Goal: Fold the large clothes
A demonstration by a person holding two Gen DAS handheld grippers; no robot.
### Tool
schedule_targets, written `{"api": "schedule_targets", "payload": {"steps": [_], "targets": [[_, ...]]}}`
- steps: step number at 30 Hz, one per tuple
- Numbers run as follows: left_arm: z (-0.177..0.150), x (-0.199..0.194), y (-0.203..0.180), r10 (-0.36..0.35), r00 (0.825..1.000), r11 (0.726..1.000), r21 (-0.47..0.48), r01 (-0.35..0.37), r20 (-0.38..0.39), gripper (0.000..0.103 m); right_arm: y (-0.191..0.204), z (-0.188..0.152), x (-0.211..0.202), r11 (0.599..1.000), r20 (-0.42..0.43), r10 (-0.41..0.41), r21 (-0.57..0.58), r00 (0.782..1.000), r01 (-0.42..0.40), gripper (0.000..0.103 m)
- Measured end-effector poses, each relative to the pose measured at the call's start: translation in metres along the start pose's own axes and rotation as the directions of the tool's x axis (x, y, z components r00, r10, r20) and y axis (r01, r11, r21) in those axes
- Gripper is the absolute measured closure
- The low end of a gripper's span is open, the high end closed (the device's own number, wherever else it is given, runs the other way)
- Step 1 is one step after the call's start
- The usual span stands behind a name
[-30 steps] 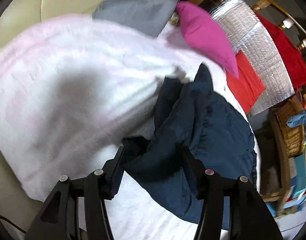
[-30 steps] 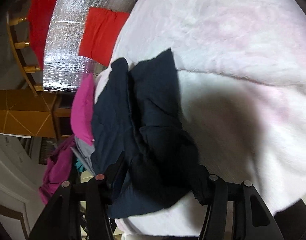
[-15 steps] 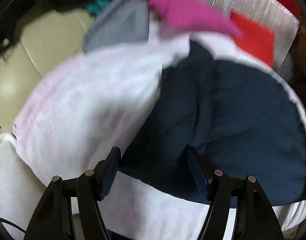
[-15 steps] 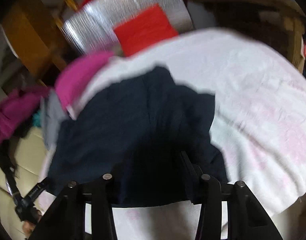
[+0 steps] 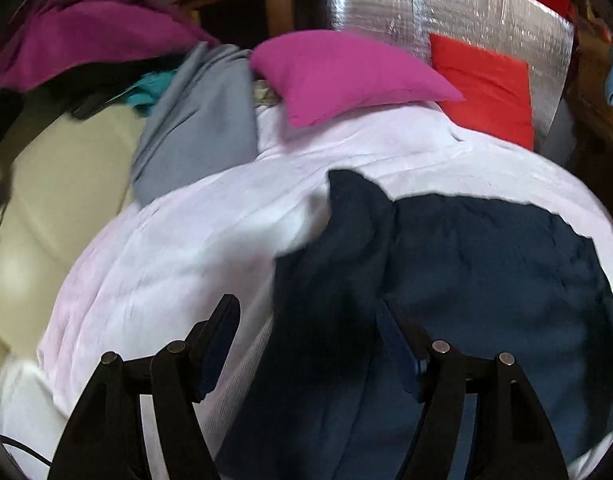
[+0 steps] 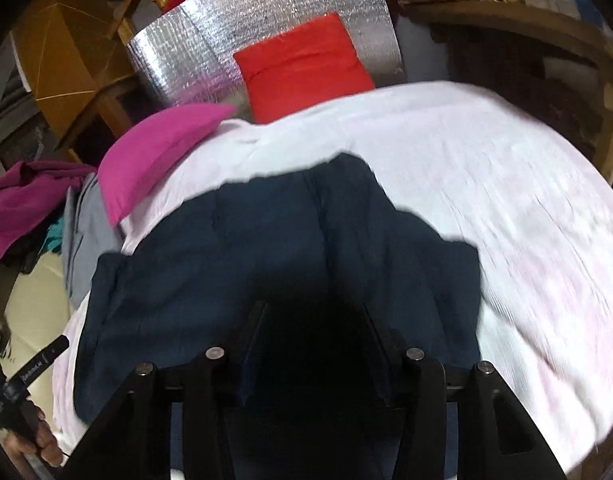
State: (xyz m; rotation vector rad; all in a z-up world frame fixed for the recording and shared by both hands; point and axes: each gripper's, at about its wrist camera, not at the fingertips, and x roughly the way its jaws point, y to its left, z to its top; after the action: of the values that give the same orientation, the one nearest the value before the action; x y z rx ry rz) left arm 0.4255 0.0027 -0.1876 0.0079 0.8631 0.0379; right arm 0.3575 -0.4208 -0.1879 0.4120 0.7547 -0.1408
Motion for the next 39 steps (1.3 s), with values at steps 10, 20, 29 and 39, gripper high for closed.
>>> {"api": "schedule_targets", "payload": {"steps": [10, 20, 29, 39], "targets": [[0.042, 0.124, -0.013, 0.068, 0.98, 0.998, 0.028, -0.064, -0.188, 0.028, -0.021, 0.031, 0.082, 0.996, -0.141, 0.014, 0.092, 0.99, -0.001, 0.055], [-0.003, -0.02, -0.028, 0.183, 0.976, 0.971, 0.134, -0.199, 0.12, 0.026, -0.011, 0.016, -0.006, 1.0, 0.018, -0.003, 0.027, 1.0, 0.002, 0.042], [-0.104, -0.197, -0.027, 0.139, 0.946, 0.978, 0.112, -0.179, 0.292, 0.007, 0.024, -0.081, -0.138, 0.972, 0.062, -0.12, -0.198, 0.991, 0.13, 0.035], [-0.172, -0.3, -0.01, 0.101, 0.924, 0.99, 0.052, -0.129, 0.368, 0.005, 0.041, -0.157, -0.258, 0.948, 0.102, -0.159, -0.261, 0.982, 0.181, 0.033]]}}
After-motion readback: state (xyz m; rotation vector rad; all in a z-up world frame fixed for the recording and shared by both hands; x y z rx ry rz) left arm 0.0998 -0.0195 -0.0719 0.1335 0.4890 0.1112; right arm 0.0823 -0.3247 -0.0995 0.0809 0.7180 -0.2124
